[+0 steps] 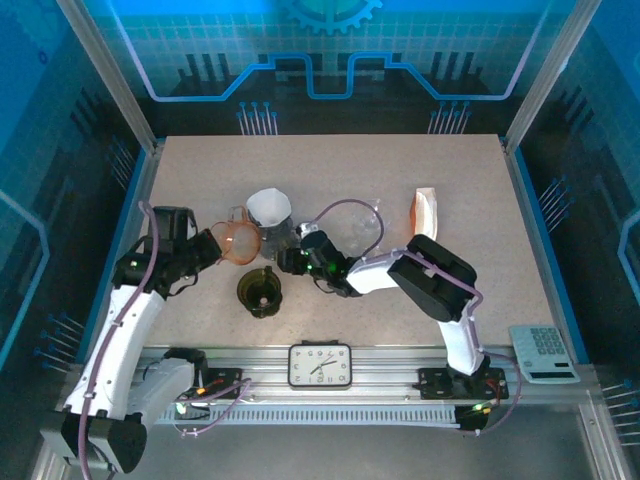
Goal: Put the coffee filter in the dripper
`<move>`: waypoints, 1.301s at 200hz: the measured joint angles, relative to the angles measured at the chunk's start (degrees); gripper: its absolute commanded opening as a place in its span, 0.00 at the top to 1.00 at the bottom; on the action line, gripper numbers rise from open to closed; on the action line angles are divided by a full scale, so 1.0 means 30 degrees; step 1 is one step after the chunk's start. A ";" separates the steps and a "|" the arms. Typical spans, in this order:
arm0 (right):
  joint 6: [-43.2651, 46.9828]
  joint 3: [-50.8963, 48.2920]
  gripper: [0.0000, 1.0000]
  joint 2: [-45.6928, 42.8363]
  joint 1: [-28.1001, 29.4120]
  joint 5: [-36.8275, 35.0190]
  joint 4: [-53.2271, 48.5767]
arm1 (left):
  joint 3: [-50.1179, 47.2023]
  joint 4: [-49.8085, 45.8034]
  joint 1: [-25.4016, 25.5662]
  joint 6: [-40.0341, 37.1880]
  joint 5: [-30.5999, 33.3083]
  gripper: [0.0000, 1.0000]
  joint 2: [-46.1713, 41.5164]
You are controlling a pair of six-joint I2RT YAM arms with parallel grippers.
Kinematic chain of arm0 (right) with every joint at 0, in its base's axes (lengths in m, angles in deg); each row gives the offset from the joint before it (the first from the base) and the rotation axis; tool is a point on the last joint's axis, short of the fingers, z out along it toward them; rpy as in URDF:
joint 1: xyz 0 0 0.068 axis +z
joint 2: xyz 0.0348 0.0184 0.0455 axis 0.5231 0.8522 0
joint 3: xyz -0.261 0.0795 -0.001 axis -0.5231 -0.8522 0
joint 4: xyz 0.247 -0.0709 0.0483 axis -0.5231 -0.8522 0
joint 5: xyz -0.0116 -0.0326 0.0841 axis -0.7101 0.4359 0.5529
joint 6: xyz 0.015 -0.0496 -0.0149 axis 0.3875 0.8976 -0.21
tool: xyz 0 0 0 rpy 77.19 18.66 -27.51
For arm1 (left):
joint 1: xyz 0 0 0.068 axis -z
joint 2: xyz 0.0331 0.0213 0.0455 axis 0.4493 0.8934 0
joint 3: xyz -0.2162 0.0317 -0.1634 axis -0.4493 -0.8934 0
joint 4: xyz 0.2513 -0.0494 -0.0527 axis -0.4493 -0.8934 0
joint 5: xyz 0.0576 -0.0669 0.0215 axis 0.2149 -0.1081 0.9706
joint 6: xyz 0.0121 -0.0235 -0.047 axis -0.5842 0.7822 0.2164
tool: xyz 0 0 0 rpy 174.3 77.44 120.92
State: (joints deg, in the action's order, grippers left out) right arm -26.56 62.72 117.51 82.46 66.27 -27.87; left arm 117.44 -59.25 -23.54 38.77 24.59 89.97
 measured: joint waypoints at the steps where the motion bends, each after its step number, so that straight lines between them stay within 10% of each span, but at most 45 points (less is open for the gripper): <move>1: -0.0036 0.0073 0.47 0.0051 0.0000 0.0000 -0.0015 | 0.0000 0.0000 0.0000 0.0007 0.0000 1.00 -0.0007; 105: -0.0262 0.0117 0.45 -0.0357 0.0029 -0.0131 -0.0940 | -0.0364 -0.0138 0.0634 0.0648 -0.1115 1.00 -0.0576; 206: 0.0022 -0.8488 0.41 -1.4848 0.2193 -0.4612 -0.6630 | 0.1056 -0.1027 1.0185 0.2463 0.3162 1.00 0.0080; 260: 0.0051 -1.0732 0.38 -2.2607 0.2178 -0.8255 -1.2495 | 0.2616 0.0080 1.5599 0.3089 0.5297 1.00 0.6156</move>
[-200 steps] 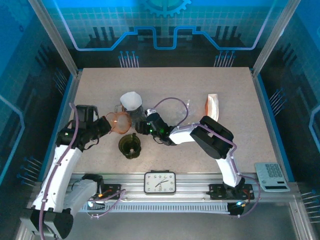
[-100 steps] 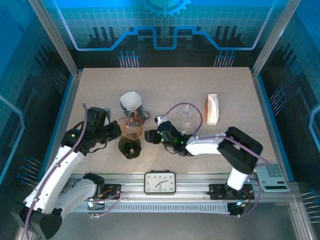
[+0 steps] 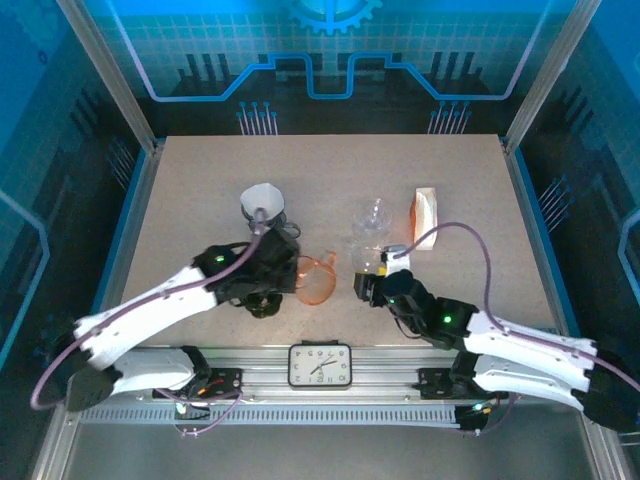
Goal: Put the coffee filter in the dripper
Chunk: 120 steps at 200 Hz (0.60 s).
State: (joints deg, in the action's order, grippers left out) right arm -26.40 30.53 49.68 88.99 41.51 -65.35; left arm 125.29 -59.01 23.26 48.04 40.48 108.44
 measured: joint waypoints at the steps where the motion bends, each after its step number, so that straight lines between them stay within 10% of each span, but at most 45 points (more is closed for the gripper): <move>1: 0.0000 -0.0007 0.38 -0.0080 0.0000 -0.0036 -0.0058 | 0.0036 0.0044 0.0036 -0.0007 -0.0007 1.00 0.0117; 120: 0.1224 -0.0226 0.35 -0.3701 -0.1086 -0.1144 -0.4641 | 0.2739 0.1559 0.0386 -0.1399 0.0561 1.00 0.8291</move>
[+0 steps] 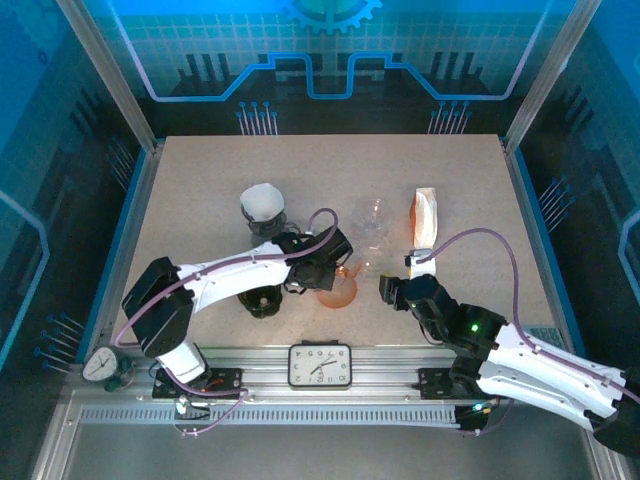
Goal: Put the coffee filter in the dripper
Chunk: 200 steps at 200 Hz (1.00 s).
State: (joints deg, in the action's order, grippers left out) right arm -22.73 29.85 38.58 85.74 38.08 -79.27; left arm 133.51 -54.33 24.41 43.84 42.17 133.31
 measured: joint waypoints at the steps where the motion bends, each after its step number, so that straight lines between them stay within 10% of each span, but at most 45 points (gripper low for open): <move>1: 0.0015 -0.0007 0.35 0.0000 -0.0007 0.0007 0.0000 | 0.0022 -0.0022 0.0000 -0.0029 0.0029 1.00 0.0036; 77: -0.0102 -0.0335 0.33 0.0729 -0.0219 0.0517 0.0036 | 0.0189 -0.1464 0.0007 -0.1268 0.0656 0.99 0.0226; 200: 0.0015 -0.0335 0.31 0.1341 -0.1035 0.1552 0.0707 | -0.0794 -0.0896 0.0852 -0.1246 0.2368 0.67 0.0066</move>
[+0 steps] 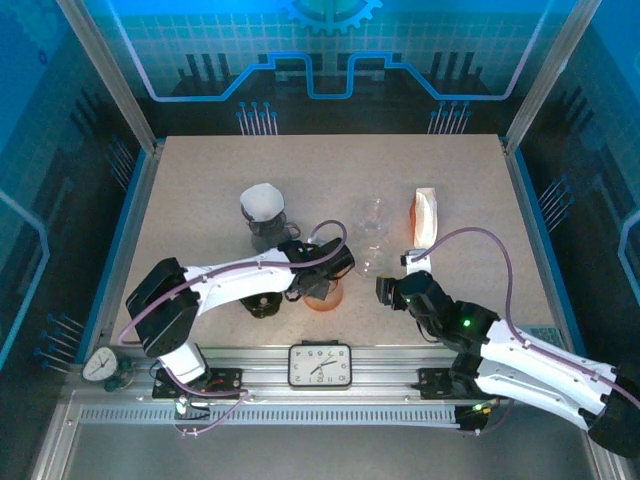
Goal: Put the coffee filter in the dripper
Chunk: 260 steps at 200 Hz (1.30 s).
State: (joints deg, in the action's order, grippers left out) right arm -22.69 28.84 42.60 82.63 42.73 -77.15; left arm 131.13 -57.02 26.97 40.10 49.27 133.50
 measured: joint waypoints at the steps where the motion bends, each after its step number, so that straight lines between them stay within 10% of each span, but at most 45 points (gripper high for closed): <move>1: 0.0007 0.0000 0.30 0.0007 -0.0015 0.0015 0.0000 | -0.0022 0.0000 0.0007 0.0036 -0.0007 0.66 -0.0015; 62: 0.0721 0.0940 0.29 0.1362 -0.0663 0.1719 0.0226 | 0.0044 0.0495 0.0029 0.0255 -0.0087 0.40 -0.3322; 100: 0.1931 0.3060 0.29 0.3847 -0.1435 0.4925 0.1333 | 0.0488 0.0729 -0.0175 0.0153 -0.0073 0.01 -0.5974; 167: 0.4000 1.0025 0.30 1.2473 0.0044 1.0958 0.2608 | -0.2098 0.1588 -0.0860 0.0619 0.2149 0.01 -1.3923; 260: 0.5078 1.5999 0.39 2.0706 0.1880 1.1970 0.1464 | -0.5493 0.2433 -0.0962 0.0546 0.4408 0.01 -1.9351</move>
State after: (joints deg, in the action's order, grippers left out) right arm -7.45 76.84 104.72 88.27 78.65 -72.76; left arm 114.65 -49.72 24.09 41.74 62.49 75.45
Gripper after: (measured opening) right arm 0.625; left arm 0.990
